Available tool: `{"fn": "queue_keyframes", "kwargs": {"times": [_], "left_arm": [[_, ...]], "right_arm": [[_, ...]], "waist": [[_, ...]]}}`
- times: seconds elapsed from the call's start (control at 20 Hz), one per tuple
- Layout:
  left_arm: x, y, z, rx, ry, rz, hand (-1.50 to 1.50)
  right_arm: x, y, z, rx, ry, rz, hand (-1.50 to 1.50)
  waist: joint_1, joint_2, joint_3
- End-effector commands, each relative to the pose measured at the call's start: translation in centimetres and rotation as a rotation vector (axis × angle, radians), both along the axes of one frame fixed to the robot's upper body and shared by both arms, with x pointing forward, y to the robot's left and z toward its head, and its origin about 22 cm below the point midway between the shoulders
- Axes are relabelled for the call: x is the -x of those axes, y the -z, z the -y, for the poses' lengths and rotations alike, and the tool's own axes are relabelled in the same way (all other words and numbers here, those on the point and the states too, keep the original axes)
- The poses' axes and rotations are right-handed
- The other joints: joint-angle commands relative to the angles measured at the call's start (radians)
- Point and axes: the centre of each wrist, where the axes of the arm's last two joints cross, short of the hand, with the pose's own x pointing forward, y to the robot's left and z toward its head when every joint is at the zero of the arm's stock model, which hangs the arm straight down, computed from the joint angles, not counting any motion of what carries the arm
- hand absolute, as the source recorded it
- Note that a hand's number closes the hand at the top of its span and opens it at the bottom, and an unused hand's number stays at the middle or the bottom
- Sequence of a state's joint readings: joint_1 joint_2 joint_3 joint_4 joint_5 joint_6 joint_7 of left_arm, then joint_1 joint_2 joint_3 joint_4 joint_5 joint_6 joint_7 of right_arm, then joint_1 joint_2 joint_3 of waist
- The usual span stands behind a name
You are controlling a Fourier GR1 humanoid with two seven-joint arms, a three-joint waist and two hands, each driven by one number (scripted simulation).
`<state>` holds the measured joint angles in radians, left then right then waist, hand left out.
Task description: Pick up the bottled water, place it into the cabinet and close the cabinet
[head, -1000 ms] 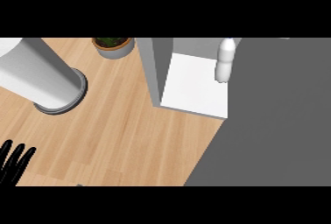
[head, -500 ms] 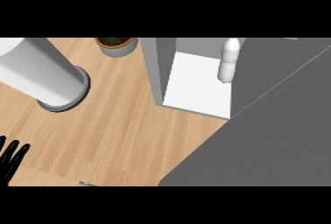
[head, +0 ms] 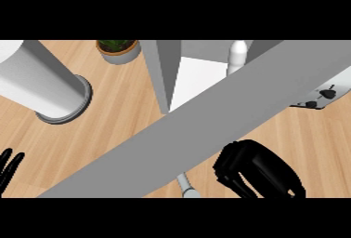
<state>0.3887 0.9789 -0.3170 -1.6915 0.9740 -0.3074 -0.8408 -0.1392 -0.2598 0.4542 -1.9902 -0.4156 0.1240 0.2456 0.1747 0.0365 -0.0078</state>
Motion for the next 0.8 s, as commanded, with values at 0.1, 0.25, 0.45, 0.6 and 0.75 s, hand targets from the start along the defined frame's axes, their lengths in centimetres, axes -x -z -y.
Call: {"fn": "queue_keyframes", "kwargs": {"times": [0.1,0.25,0.45,0.6,0.75], "left_arm": [[-0.1,0.2,0.1,0.029,0.010,0.015,-1.50],[0.2,-0.1,-1.0,0.034,-0.001,0.007,-1.50],[0.0,0.2,-1.6,0.033,0.012,0.009,-1.50],[0.5,-0.1,-0.7,0.051,0.012,0.005,-1.50],[0.4,-0.1,-0.4,0.040,0.018,-0.003,-1.50]], "right_arm": [[-7.9,-0.9,-2.2,-0.004,0.217,-0.054,1.50],[-11.0,-2.1,-4.2,0.045,0.263,-0.041,1.50],[-14.5,-2.3,-4.1,0.070,0.293,-0.047,1.50],[-15.7,-2.9,-4.4,0.073,0.294,-0.049,1.50],[-16.1,-2.7,-5.3,0.078,0.288,-0.063,1.50]], "waist": [[-0.026,-0.002,0.004],[-0.030,-0.010,0.005],[-0.056,-0.006,0.005],[-0.058,-0.013,0.007],[-0.067,-0.014,0.007]]}}
